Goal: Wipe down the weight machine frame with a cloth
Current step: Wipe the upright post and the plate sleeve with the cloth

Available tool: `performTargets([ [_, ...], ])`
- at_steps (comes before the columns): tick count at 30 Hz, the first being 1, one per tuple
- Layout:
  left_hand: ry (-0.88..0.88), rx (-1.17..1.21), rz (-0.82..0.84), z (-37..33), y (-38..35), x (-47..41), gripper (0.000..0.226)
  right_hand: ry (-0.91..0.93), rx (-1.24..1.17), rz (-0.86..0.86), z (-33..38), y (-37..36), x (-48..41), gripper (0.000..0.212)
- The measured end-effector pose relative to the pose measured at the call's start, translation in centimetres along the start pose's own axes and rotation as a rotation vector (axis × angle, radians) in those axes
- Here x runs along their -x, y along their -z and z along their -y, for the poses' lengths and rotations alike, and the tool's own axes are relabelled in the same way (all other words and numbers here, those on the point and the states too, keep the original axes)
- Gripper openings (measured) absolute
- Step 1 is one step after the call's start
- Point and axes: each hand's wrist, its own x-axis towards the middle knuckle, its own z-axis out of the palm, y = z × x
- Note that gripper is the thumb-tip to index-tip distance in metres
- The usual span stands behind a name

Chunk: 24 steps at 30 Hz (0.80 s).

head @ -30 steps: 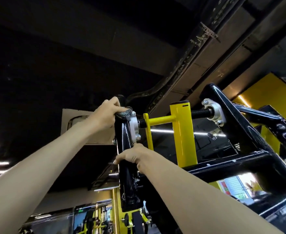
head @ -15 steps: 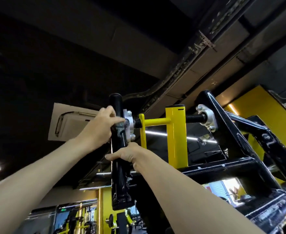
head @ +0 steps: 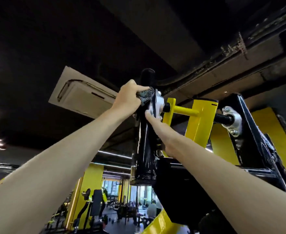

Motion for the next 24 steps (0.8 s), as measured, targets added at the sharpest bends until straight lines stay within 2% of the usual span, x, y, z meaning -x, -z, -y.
performTargets([
  [3, 0.180, 0.167, -0.116, 1.0, -1.2, -0.7, 0.053, 0.016, 0.062, -0.023, -0.1, 0.1, -0.4, 0.088],
  [5, 0.238, 0.225, -0.108, 2.2, -1.6, -0.2, 0.047, 0.020, 0.071, -0.083, 0.2, -0.7, -0.8, 0.090],
  [9, 0.126, 0.189, 0.043, 4.0, -1.1, 1.4, 0.047, 0.071, 0.153, -0.181, 0.5, -1.0, -1.7, 0.079],
  [12, 0.124, 0.198, -0.008, 4.8, -2.1, 1.0, 0.048, 0.001, 0.218, -0.182, 0.6, -1.4, -1.9, 0.090],
  [14, 0.215, 0.160, -0.038, 4.8, -3.1, 0.1, 0.028, -0.042, 0.241, -0.168, 0.6, -1.0, -2.2, 0.095],
  [16, 0.320, 0.136, -0.019, 5.3, -3.7, -1.0, 0.017, -0.080, 0.259, -0.176, 0.9, -0.9, -2.1, 0.086],
  [19, 0.417, 0.244, 0.034, 6.7, -4.1, -2.4, 0.030, -0.131, 0.336, -0.181, 1.6, -1.0, -1.5, 0.081],
  [24, 0.637, 0.610, -0.113, 5.6, -4.6, -4.3, 0.035, -0.131, 0.449, -0.240, 2.6, -1.8, -0.4, 0.078],
])
